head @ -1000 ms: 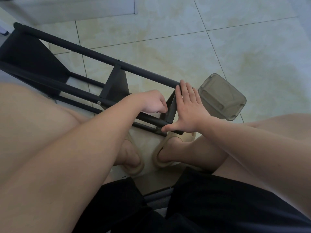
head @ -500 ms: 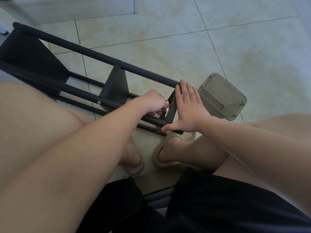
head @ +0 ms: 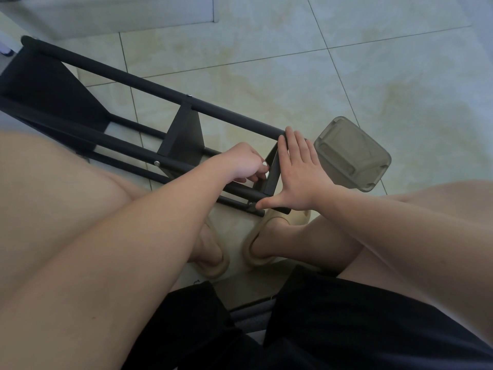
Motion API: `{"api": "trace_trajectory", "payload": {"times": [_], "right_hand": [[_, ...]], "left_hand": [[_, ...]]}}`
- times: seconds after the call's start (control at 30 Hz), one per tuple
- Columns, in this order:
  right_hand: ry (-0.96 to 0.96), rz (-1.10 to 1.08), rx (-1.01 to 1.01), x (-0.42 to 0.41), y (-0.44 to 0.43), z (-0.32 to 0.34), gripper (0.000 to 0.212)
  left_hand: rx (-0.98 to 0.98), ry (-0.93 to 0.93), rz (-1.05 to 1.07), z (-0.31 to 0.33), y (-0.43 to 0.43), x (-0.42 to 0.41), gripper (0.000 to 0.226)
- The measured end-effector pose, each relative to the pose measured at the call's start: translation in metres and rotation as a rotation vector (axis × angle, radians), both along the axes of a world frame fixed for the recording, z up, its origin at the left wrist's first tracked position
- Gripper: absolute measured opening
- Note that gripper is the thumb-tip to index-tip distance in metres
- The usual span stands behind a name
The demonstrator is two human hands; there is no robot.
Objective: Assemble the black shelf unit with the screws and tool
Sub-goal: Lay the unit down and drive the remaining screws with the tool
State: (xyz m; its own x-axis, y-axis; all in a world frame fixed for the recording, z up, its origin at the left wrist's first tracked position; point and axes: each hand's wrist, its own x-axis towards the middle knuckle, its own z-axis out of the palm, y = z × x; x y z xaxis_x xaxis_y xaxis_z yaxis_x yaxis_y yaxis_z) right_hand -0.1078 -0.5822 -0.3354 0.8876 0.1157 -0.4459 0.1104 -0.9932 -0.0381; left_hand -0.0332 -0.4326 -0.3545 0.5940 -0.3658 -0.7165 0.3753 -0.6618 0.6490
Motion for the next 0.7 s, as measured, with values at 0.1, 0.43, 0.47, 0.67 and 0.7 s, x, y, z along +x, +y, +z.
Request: {"api": "trace_trajectory", "payload": {"times": [0.1, 0.43, 0.47, 0.67, 0.7], "right_hand": [[0.001, 0.001, -0.003, 0.0, 0.0002, -0.0002, 0.158], [-0.002, 0.0, 0.0, 0.0003, 0.0003, -0.0001, 0.159], [-0.002, 0.0, 0.001, 0.0004, 0.0002, -0.0001, 0.159], [-0.002, 0.004, 0.007, 0.0001, 0.0002, -0.0004, 0.159], [-0.002, 0.004, 0.008, 0.0001, 0.0001, -0.0002, 0.159]], "left_hand": [[0.019, -0.005, -0.022, 0.0007, -0.0002, -0.0003, 0.013], [0.039, 0.007, -0.052, 0.0066, -0.0014, 0.0002, 0.017], [0.038, 0.01, -0.046, 0.0067, -0.0016, 0.0001, 0.018], [0.034, 0.026, -0.028, 0.0093, -0.0026, -0.0003, 0.019], [0.035, 0.032, -0.023, 0.01, -0.0027, -0.0004, 0.02]]}}
